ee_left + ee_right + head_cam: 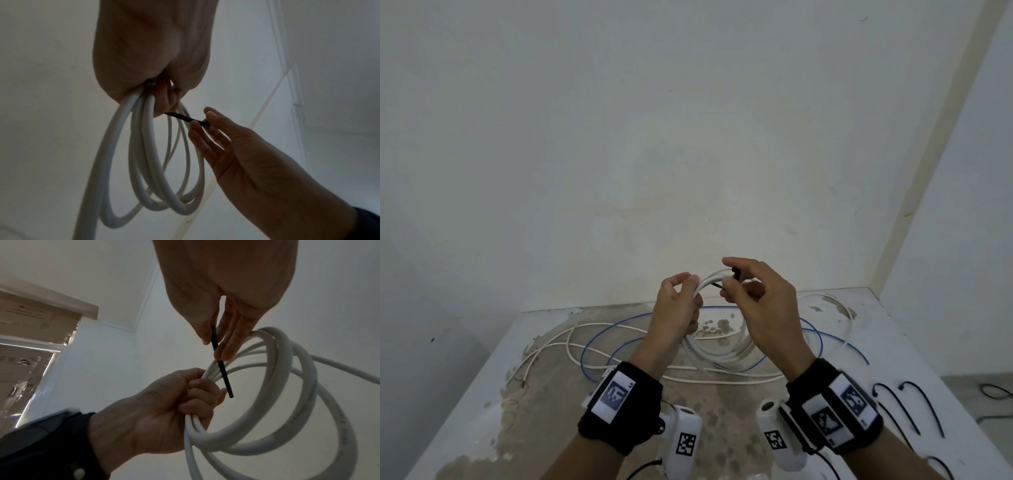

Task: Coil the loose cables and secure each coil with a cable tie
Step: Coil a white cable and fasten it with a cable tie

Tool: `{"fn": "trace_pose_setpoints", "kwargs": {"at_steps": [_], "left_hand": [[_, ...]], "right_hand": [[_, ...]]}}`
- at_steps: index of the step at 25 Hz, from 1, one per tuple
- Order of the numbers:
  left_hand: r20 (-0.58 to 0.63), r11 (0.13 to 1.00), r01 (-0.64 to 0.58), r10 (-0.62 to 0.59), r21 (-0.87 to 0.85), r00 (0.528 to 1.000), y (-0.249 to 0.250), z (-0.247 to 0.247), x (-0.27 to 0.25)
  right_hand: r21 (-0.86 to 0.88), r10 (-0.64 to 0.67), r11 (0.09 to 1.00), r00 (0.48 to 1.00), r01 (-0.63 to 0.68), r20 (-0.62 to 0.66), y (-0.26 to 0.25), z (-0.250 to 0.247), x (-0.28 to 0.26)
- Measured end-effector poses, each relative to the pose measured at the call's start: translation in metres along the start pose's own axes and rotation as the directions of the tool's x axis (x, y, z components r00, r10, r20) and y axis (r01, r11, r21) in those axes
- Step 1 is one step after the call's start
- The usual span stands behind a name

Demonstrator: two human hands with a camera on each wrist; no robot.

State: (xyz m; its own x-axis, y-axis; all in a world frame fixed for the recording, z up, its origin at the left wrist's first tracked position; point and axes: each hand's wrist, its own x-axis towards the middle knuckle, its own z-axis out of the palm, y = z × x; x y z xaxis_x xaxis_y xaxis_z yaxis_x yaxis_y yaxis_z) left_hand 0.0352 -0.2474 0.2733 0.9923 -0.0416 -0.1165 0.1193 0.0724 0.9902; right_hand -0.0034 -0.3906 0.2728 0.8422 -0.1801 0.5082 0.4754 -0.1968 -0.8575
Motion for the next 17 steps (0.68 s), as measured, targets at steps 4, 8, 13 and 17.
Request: {"fn": "trace_pose_setpoints", "kwargs": {"at_steps": [4, 8, 13, 17], "left_hand": [[-0.012, 0.998, 0.011, -0.01, 0.063, 1.0, -0.005, 0.002, 0.001], [0.137, 0.987, -0.086, 0.067, 0.133, 0.988, -0.004, 0.0, -0.003], [0.241, 0.943, -0.205, 0.141, 0.263, 0.96, -0.011, -0.007, -0.007], [0.26, 0.922, -0.231, 0.151, 0.311, 0.954, -0.013, -0.008, -0.011]], "right_hand": [[-0.029, -0.009, 1.0, 0.999, 0.008, -0.035, 0.01, 0.004, -0.006], [-0.034, -0.033, 0.999, 0.999, 0.033, -0.018, 0.016, 0.004, -0.013], [-0.2, 0.052, 0.978, 0.996, -0.067, -0.076, 0.016, -0.005, -0.009], [-0.172, 0.056, 0.982, 0.987, -0.082, -0.153, 0.019, -0.003, -0.012]]}}
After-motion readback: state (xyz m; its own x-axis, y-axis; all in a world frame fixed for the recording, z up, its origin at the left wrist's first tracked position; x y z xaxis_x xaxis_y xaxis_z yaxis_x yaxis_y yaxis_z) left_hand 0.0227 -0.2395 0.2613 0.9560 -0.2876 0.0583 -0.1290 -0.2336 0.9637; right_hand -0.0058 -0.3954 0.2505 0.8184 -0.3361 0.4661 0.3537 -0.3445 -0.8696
